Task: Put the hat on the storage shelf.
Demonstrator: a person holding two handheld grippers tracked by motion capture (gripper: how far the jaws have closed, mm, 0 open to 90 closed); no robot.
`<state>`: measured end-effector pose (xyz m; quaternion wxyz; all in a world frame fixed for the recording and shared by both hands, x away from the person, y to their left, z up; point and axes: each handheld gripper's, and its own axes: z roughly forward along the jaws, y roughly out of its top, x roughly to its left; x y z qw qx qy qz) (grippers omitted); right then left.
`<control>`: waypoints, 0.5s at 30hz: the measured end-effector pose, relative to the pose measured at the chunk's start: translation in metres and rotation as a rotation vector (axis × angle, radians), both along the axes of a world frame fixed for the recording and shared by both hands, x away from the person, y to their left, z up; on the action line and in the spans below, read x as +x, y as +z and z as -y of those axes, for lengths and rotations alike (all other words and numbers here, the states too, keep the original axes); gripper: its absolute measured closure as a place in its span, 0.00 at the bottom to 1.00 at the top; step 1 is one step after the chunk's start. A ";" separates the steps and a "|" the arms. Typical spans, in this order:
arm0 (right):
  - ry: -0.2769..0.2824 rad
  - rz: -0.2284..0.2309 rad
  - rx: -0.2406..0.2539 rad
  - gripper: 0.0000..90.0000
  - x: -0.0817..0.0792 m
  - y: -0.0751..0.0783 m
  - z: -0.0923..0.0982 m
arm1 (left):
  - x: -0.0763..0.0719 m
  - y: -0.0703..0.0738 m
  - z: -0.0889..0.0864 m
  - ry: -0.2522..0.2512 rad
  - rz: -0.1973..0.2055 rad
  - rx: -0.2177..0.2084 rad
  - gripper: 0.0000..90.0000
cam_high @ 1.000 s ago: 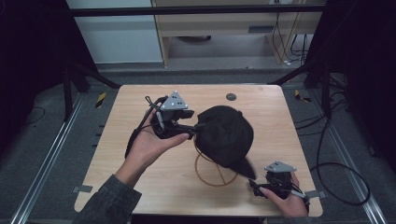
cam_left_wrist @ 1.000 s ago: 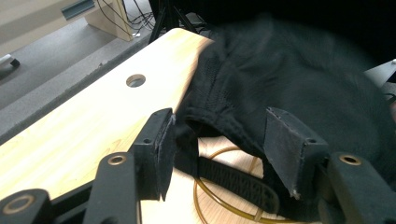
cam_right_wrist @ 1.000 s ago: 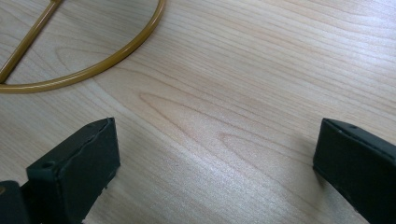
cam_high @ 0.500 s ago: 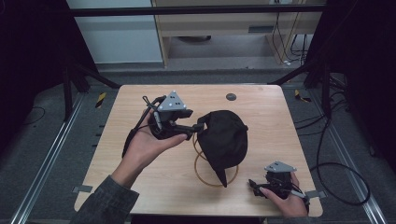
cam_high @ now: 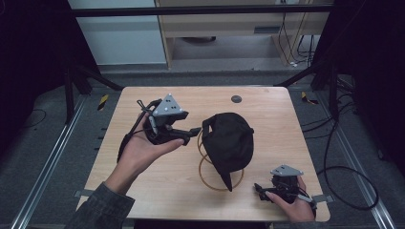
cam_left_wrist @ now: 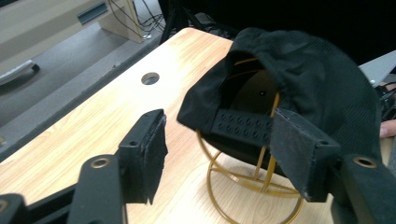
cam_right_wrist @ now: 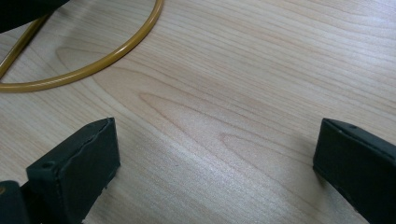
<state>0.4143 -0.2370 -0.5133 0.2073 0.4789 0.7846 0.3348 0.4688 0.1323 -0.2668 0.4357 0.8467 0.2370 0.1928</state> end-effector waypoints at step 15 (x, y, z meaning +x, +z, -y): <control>0.000 0.001 -0.001 0.01 0.000 0.000 0.000 | -0.001 -0.012 -0.029 0.056 -0.017 0.012 0.24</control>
